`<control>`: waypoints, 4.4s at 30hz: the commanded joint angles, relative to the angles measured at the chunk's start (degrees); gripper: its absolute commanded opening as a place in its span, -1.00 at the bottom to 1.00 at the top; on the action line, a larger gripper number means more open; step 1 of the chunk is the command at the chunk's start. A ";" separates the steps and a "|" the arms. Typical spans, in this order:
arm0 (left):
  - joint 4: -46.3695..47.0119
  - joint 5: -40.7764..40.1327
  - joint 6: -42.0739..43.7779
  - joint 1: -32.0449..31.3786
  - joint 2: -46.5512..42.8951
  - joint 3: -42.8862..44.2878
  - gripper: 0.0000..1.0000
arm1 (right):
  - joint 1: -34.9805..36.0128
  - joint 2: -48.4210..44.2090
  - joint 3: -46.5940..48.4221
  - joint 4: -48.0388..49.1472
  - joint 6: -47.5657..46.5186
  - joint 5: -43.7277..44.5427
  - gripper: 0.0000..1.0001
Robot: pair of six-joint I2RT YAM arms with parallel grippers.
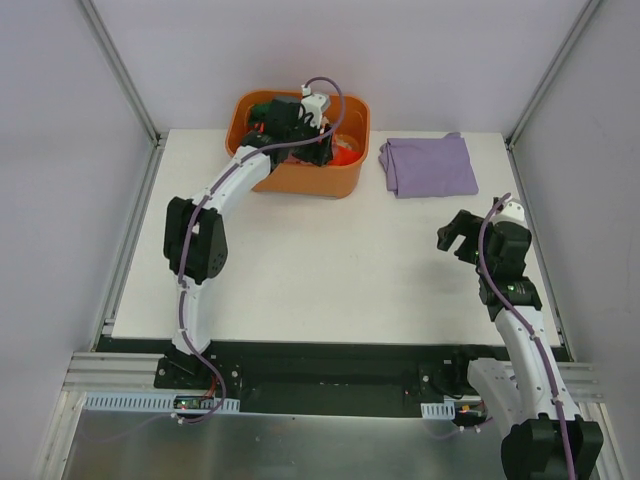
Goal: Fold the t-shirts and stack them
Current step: Grab crumpled tshirt from bin with the left arm, then move the tshirt to the center of the board, then flatten out the tshirt
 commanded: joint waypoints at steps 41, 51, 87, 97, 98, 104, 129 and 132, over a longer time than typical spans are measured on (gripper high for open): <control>3.21 6.56 -7.29 -10.43 -29.86 28.76 -1.00 | -0.27 -2.26 2.14 1.62 -0.72 -1.41 0.91; 8.57 6.73 -10.62 -11.76 -33.11 29.63 -1.00 | -0.27 -3.75 1.27 2.85 -0.54 -2.03 0.91; 27.74 -8.56 -25.03 -12.02 -37.87 -57.46 -1.00 | 2.27 -5.68 -0.05 12.86 17.65 -26.46 0.91; 27.02 0.13 -24.77 -19.22 -23.38 -47.46 -1.00 | 4.03 -6.30 -1.28 15.59 15.19 -24.35 0.91; 27.20 1.80 -25.47 -20.10 -21.27 -45.44 -1.00 | 4.03 -6.22 -1.46 15.50 14.49 -24.00 0.91; 29.39 13.31 -29.60 -28.62 -6.94 -31.99 -1.00 | 4.03 -6.13 -0.23 11.90 12.20 -21.98 0.91; 2.20 -37.34 -31.43 -22.40 -48.63 -57.88 0.98 | 4.47 -3.95 2.49 2.75 2.71 -17.12 0.92; -7.40 -40.29 -40.65 -17.84 -57.52 -65.17 0.98 | 9.72 3.08 4.86 2.33 -1.23 -18.91 0.91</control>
